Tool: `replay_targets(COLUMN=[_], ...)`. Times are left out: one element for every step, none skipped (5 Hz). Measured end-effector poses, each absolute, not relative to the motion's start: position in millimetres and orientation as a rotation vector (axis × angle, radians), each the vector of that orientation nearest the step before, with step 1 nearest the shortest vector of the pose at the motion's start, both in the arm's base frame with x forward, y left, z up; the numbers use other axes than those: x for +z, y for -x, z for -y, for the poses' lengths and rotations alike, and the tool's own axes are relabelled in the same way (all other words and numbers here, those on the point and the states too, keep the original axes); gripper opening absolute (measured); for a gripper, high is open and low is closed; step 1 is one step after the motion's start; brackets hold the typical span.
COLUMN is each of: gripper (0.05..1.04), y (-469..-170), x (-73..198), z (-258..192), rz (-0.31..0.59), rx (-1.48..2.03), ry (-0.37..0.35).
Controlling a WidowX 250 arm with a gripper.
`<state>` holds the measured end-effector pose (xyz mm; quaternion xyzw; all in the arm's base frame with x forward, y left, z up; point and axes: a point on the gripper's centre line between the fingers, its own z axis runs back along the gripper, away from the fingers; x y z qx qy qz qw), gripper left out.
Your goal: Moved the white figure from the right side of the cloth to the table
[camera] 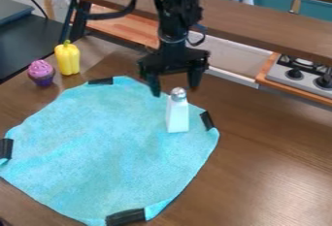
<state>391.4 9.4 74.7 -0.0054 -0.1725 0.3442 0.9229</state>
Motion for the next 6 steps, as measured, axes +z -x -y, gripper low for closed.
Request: replay_targets(gripper=[1.0, 1.0, 0.956, 0.674, 0.471, 0.469], y=[-402, -409, -412, -411, -408, -405], x=[60, 51, 47, 46, 45, 50], z=[-14, -16, -18, -16, -15, -11], rz=[0.342, 0.328, 0.325, 0.316, 0.3, 0.278], rx=[0.722, 0.732, 0.747, 0.76, 0.762, 0.76], ry=[-0.029, -0.049, -0.06, -0.053, -0.048, -0.038])
